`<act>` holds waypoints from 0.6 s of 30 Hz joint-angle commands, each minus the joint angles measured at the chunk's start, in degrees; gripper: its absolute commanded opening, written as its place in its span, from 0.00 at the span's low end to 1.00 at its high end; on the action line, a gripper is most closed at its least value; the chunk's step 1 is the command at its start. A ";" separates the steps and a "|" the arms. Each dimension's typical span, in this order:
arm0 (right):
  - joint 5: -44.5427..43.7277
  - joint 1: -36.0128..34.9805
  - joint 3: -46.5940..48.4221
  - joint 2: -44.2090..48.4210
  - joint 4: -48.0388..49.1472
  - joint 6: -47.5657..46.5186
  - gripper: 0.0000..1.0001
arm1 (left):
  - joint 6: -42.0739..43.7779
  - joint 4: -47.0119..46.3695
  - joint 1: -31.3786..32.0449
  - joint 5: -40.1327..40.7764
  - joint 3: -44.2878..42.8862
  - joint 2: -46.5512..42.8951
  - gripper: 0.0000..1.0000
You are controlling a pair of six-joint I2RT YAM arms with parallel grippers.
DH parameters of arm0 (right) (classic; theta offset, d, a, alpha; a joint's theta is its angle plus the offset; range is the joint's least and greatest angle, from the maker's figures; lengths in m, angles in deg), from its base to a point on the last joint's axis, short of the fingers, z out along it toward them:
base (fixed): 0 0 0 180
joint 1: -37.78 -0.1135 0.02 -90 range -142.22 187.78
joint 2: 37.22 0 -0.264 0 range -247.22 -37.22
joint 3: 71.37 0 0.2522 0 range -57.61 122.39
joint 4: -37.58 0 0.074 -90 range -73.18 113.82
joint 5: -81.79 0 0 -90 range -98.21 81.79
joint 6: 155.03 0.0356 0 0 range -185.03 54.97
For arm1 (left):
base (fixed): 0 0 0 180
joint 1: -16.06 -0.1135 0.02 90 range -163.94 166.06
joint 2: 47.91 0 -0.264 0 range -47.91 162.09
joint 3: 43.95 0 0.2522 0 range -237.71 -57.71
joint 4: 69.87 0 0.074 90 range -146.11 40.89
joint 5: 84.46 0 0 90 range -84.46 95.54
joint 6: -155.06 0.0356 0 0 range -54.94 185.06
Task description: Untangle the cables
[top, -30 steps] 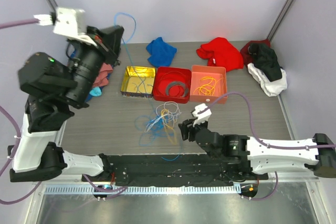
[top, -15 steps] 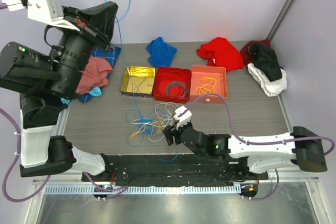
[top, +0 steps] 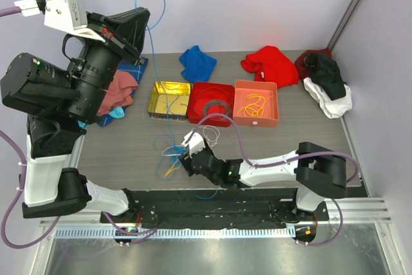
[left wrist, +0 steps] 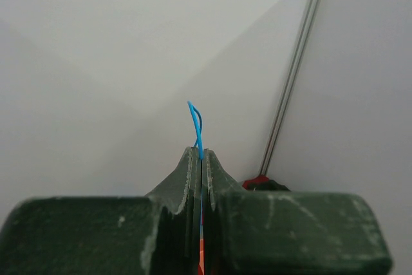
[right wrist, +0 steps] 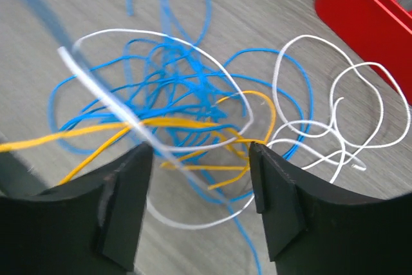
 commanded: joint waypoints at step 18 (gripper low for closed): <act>-18.07 12.05 -6.81 38.60 -35.25 18.26 0.01 | 7.73 -6.86 0.13 12.13 6.91 -2.46 0.00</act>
